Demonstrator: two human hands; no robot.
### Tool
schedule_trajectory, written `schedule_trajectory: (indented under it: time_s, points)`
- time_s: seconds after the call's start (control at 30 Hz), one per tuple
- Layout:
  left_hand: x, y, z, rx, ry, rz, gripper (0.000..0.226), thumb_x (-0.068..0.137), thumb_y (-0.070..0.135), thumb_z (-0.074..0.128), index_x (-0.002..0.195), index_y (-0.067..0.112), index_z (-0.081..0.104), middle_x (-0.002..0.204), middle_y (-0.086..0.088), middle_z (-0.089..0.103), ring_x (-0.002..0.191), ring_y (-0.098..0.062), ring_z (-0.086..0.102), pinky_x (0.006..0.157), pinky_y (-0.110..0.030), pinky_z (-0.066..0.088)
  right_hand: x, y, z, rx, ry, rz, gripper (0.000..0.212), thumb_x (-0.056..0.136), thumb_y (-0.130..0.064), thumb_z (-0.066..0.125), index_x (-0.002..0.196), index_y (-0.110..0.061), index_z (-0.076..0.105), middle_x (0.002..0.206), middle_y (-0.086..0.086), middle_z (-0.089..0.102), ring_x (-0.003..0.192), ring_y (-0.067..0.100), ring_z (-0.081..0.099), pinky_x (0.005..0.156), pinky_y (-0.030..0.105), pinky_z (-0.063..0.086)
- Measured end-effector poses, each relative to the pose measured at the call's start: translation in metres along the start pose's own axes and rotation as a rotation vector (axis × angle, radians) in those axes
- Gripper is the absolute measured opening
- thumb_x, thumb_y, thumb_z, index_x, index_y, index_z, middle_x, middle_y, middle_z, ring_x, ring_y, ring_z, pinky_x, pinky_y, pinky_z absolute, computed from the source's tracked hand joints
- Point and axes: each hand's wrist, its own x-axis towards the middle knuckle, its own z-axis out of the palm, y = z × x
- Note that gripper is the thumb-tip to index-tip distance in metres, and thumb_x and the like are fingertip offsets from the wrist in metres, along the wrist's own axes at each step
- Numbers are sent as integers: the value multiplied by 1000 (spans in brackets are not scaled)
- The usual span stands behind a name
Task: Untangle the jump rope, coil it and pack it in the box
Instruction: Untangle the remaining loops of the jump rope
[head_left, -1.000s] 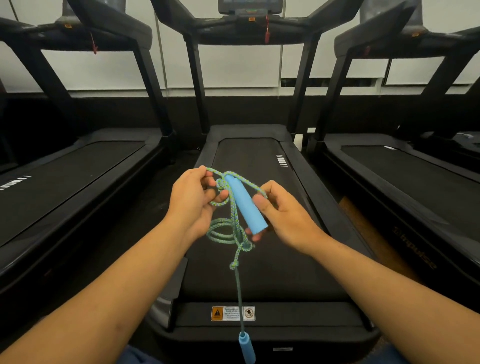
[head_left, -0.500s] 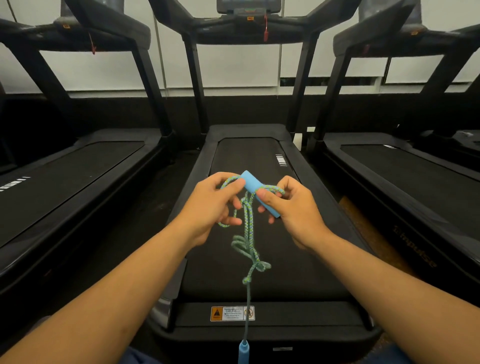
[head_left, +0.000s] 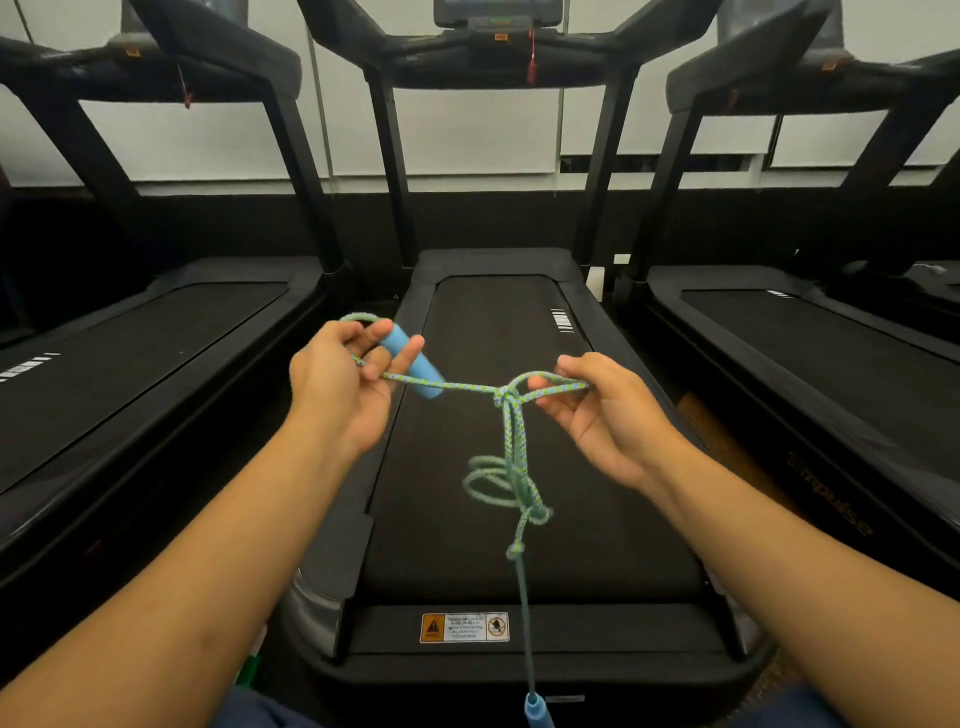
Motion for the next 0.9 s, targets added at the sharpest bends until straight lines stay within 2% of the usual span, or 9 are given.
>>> schedule_trajectory:
  time_s: [0.17,0.27,0.37,0.43,0.53,0.6,0.7,0.8,0.9]
  points:
    - [-8,-17,-2,468,-75,-128,17,96,-8,43,84,0,52,82,-19,55,60,-24,60,61,-42,64,-2,-14,5,66,-45,-125,49,89,15,45,49,-14,44,79,10,55,73,24,73,68,29,60]
    - [-11,-27,-7,643,-122,-242,15,92,-13,48,82,-5,55,85,-22,57,69,-34,70,62,-45,64,-4,-18,9,52,-34,-152,49,88,18,40,49,-11,45,86,13,55,74,24,74,69,30,61]
    - [-15,-36,-11,852,-254,-360,8,97,2,56,90,-2,54,85,-21,59,62,-30,69,66,-46,64,-5,-19,13,54,-36,-158,43,87,19,39,54,-8,43,86,14,56,74,25,74,69,30,61]
    - [-19,-41,-13,1032,-331,-386,20,99,19,63,99,1,54,89,-20,61,58,-26,67,67,-45,64,-5,-19,15,55,-50,-158,42,87,19,38,54,-8,42,86,14,55,75,25,74,69,30,61]
    - [-22,-50,-13,1326,-309,-160,41,92,43,69,111,11,51,96,-12,63,67,-24,65,66,-42,60,-6,-19,17,45,-66,-157,43,87,20,39,54,-8,42,84,13,55,78,26,74,71,30,61]
    - [-23,-52,-9,1505,-304,236,31,90,45,70,107,22,57,96,-3,59,77,-17,61,73,-37,53,-6,-18,17,29,-60,-162,45,88,20,39,53,-8,43,82,11,56,81,27,75,72,31,61]
    - [-38,-49,5,1392,-461,714,15,87,36,74,96,25,69,87,9,56,73,-5,54,72,-22,43,-7,-17,19,20,-48,-163,45,87,21,40,53,-8,43,80,9,57,83,29,76,74,32,62]
    - [-50,-61,11,1455,-625,773,21,81,37,80,93,25,68,85,11,59,69,-6,59,71,-25,50,-9,-17,22,19,-58,-155,43,88,20,41,56,-8,42,79,8,59,85,29,76,74,32,62]
    - [-46,-74,8,1464,-624,690,16,85,26,76,97,23,66,88,10,65,77,-4,66,77,-35,56,-13,-19,26,18,-64,-126,39,89,19,41,62,-9,39,76,8,60,84,28,77,73,31,62]
